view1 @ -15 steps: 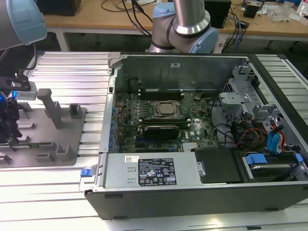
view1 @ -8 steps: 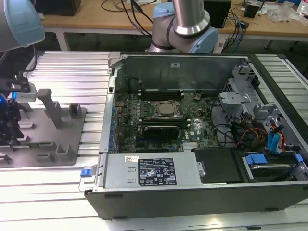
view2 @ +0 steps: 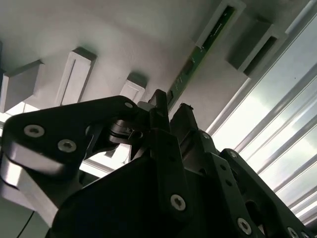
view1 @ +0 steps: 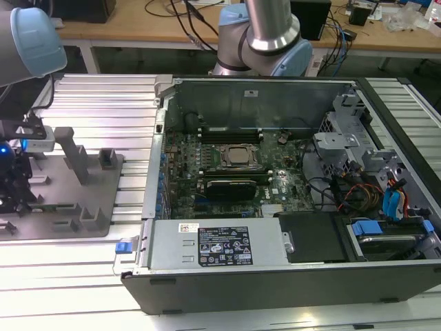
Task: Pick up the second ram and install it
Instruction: 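Pick up the second ram and move it above second insertion slot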
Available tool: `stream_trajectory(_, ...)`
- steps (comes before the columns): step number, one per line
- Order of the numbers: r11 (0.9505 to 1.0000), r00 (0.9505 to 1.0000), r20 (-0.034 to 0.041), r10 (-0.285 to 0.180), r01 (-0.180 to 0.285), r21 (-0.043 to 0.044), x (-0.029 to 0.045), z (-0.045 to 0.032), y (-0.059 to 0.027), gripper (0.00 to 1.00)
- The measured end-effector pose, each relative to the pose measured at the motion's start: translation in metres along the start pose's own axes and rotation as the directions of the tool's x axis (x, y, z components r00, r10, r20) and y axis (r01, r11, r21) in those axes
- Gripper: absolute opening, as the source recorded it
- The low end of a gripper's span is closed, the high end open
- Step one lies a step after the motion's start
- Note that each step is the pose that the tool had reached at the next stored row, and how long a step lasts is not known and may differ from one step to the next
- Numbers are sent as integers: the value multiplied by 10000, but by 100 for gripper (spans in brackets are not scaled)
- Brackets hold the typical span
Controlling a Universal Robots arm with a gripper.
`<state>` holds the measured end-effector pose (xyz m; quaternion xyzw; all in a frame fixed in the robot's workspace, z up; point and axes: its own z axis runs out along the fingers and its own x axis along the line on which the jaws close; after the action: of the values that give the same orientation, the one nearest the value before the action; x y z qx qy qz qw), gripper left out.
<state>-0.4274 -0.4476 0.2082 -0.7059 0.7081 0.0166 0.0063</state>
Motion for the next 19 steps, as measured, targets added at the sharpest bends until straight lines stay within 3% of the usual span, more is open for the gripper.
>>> stream_trajectory(12,10000,10000,-1,-8,8,0,-15,15,0,28)
stream_trajectory(14,10000,10000,-1,-9,9,0,-21,16,0,19)
stream_trajectory(17,10000,10000,-1,-8,8,0,-28,16,0,19)
stream_trajectory(18,10000,10000,0,-8,8,-1,-31,15,0,11)
stream_trajectory(19,10000,10000,0,-8,8,-1,-33,16,0,9)
